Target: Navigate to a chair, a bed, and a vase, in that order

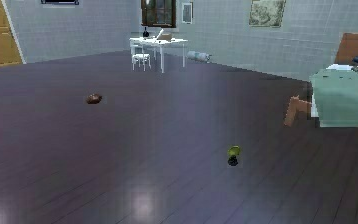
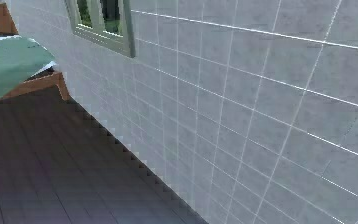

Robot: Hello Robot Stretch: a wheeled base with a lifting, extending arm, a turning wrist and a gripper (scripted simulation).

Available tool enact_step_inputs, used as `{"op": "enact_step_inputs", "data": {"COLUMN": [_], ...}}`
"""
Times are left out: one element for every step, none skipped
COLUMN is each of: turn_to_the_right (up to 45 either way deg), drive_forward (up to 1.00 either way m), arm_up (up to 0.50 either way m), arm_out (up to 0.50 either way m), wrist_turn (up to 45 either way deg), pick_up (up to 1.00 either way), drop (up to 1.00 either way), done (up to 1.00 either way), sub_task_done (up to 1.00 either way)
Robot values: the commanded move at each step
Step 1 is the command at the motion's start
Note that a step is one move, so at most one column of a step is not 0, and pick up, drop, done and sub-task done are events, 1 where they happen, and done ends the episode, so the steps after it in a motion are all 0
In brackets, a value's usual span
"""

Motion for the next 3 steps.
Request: {"op": "enact_step_inputs", "data": {"turn_to_the_right": [-9.0,0.0,-3.0], "drive_forward": [0.0,1.0,0.0], "arm_up": [0.0,0.0,0.0], "arm_out": [0.0,0.0,0.0], "wrist_turn": [0.0,0.0,0.0], "pick_up": [0.0,0.0,0.0], "drop": [0.0,0.0,0.0], "done": [0.0,0.0,0.0], "sub_task_done": [0.0,0.0,0.0]}}
